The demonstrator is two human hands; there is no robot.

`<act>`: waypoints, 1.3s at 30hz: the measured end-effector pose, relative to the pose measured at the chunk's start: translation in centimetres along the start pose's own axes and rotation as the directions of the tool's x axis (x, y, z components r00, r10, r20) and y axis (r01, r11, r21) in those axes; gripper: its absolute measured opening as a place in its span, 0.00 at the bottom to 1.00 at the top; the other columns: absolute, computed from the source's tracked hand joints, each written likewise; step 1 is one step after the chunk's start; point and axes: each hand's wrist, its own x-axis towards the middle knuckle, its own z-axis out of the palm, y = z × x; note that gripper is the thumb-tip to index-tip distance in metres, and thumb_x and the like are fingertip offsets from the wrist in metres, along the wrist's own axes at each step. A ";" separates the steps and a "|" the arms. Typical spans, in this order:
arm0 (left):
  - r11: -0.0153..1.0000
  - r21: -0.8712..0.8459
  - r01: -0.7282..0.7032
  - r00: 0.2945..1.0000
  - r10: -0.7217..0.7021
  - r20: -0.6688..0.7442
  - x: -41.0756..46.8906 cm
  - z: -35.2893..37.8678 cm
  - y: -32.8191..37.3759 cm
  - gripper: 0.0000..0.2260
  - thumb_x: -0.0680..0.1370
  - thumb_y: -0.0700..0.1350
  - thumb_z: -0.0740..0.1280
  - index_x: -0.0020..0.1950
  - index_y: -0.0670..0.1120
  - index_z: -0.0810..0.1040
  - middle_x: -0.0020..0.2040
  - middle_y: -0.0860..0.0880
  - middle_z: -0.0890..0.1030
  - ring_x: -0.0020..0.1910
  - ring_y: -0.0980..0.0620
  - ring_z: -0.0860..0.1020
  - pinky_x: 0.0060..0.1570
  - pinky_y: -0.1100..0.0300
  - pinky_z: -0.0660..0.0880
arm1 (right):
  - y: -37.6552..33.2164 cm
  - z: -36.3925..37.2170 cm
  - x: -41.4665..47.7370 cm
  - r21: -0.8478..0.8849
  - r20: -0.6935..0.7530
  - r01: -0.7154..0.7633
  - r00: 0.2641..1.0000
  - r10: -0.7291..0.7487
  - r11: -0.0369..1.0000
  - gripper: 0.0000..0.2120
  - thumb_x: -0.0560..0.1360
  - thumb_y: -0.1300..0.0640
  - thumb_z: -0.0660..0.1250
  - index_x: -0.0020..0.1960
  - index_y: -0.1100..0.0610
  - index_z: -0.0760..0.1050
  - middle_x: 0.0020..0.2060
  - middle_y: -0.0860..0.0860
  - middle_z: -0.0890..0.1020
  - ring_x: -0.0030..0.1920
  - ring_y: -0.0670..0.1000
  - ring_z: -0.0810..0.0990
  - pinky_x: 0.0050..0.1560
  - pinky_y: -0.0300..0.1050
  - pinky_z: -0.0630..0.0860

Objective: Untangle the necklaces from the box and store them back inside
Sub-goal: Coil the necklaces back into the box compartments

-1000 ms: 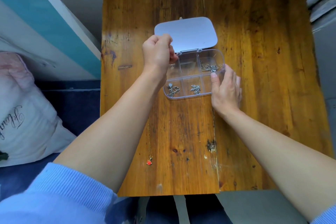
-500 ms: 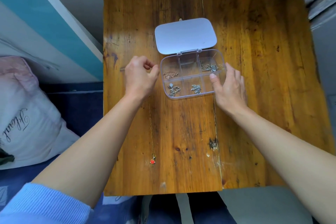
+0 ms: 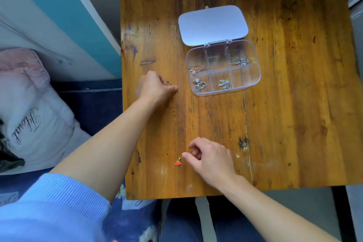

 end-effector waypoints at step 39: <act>0.757 -0.629 -0.177 0.954 0.288 0.079 -5.2 2.6 13.9 0.06 0.72 0.33 0.72 0.41 0.43 0.84 0.34 0.45 0.83 0.32 0.52 0.80 0.37 0.61 0.80 | 13.0 -7.9 -4.0 0.544 -0.337 -0.295 0.780 0.527 0.785 0.05 0.72 0.59 0.73 0.42 0.50 0.80 0.35 0.46 0.83 0.36 0.44 0.79 0.38 0.38 0.76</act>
